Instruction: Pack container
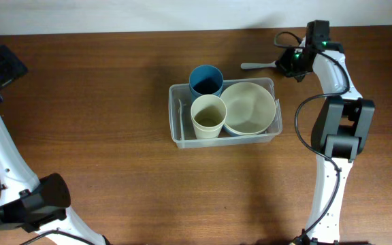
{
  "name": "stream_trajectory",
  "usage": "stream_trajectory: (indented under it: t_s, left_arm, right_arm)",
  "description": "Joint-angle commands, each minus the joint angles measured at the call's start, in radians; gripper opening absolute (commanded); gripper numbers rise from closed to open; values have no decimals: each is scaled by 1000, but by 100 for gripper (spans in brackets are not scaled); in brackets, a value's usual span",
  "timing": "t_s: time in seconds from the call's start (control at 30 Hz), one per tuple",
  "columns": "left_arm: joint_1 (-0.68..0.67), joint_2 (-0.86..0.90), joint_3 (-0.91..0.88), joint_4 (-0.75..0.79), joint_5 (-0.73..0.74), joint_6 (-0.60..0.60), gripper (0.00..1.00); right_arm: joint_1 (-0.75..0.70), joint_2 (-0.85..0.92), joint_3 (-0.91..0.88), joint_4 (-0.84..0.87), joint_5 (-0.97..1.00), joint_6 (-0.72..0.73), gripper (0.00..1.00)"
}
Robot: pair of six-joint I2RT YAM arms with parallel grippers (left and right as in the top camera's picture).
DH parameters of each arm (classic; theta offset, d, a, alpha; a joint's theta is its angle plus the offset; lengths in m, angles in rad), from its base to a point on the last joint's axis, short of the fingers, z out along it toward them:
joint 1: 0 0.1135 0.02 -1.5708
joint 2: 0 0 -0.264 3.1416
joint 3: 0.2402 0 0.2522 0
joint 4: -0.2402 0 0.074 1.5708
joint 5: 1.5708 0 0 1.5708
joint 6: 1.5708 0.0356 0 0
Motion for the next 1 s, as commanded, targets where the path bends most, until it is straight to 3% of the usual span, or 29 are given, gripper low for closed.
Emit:
stream_trajectory:
  t_s: [0.0,0.17,0.4,0.67,0.97]
  left_arm:
    - [6,11,-8,-1,0,-13,100]
    - [6,11,-8,-1,0,-13,100]
    - [6,11,-8,-1,0,-13,100]
    - [6,11,-8,-1,0,-13,100]
    - [6,11,-8,-1,0,-13,100]
  right_arm:
    - [-1,17,-1,0,43,-25,4]
    - [-2,17,0,16,-75,-24,4]
    - [1,16,1,191,-428,-20,4]
    - [1,17,1,175,-211,-21,4]
    - [1,17,1,176,-123,-21,4]
